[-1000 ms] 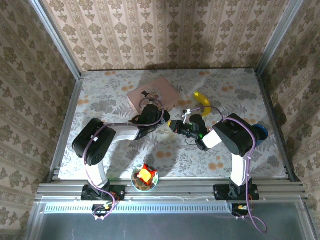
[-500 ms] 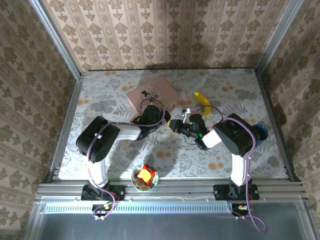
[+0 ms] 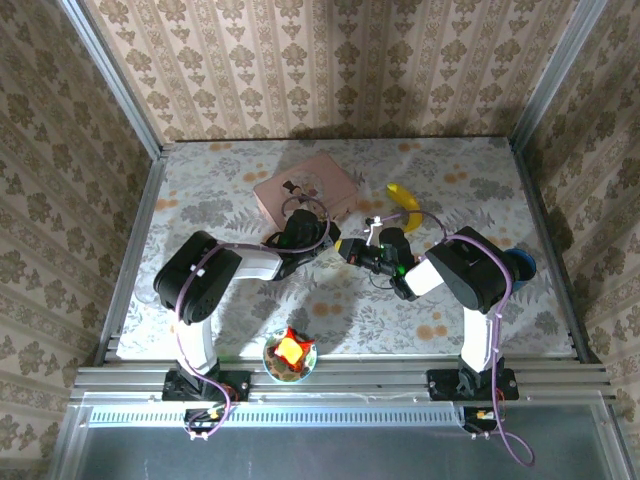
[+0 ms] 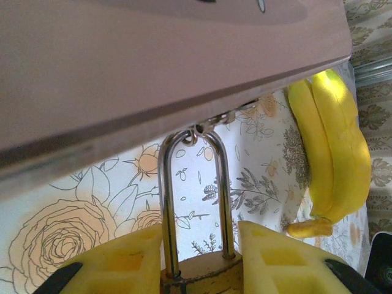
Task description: Unlock the padlock with the key
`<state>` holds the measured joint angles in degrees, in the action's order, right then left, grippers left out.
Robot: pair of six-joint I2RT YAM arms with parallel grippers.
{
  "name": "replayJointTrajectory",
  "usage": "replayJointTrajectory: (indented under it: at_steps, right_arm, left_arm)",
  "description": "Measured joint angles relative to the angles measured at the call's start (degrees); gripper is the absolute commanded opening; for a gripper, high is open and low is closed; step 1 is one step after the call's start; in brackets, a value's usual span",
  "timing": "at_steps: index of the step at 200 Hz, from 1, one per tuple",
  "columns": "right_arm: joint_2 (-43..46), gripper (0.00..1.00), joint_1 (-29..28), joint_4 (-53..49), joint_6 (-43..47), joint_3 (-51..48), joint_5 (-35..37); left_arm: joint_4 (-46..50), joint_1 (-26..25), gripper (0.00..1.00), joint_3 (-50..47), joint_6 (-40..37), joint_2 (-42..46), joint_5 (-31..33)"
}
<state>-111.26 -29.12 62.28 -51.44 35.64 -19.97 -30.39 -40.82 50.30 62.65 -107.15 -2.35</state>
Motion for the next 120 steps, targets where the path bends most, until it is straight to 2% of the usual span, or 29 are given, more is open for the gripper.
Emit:
replayJointTrajectory:
  at_steps: [14,67,120]
  right_arm:
    - [0.0,0.10,0.0,-0.2,0.0,0.0,0.0]
    - [1.7,0.24,0.0,-1.6,0.4,0.0,0.1]
    - [7.7,0.27,0.0,-8.9,4.6,-0.1,1.5]
  left_arm:
    - [-0.6,0.0,0.00,-0.4,0.2,0.0,0.0]
    - [-3.0,0.0,0.00,-2.1,0.4,0.1,0.0]
    - [-1.2,0.1,0.00,-2.7,1.0,1.6,0.0]
